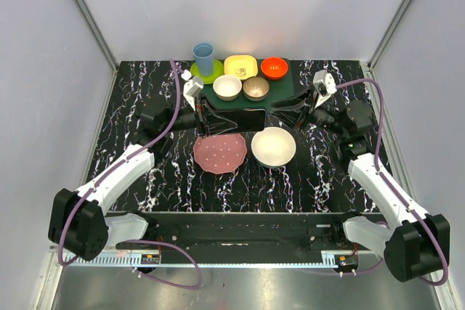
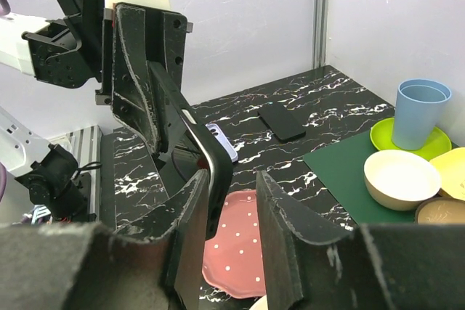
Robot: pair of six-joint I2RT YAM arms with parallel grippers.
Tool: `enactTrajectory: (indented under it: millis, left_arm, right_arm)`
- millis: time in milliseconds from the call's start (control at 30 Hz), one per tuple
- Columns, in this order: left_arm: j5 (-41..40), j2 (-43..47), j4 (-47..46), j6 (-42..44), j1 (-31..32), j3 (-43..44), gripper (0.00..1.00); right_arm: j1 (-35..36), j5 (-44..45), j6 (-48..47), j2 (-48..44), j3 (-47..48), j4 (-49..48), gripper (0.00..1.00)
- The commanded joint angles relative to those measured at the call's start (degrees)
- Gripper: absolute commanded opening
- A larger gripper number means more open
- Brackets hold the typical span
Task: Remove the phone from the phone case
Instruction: Remove the phone case from the phone.
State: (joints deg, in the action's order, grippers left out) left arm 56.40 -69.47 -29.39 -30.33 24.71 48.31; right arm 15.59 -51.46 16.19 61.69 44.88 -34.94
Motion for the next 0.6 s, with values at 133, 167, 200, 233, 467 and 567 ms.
enactTrajectory:
  millis: [133,167,200,233,467,567]
  left_arm:
    - [1.0,1.3,-7.6,-2.5,-0.1,3.0,0.0]
    - [1.0,1.3,-7.6,-2.5,-0.1,3.0,0.0]
    - [1.0,1.4,-7.6,-2.5,-0.1,3.0,0.0]
    - [1.1,1.3,-7.6,-2.5,-0.1,3.0,0.0]
    - [1.0,1.1,-7.6,-2.4,-0.1,3.0,0.0]
    - [0.8,1.2,-7.4,-2.2,-0.1,3.0,0.0]
  right_arm:
    - [-0.3,2.1,0.3,0.6,0.1,-3.6,0.37]
    - [-0.2,2.2,0.4,0.7,0.0,-3.6,0.37]
    - [-0.2,2.3,0.4,0.6,0.1,-3.6,0.37]
    - [-0.3,2.5,0.4,0.6,0.1,-3.6,0.37]
    - [-0.3,2.3,1.3,1.1,0.0,-4.4,0.37]
    - [-0.3,2.0,1.7,0.9,-0.1,-4.9,0.37]
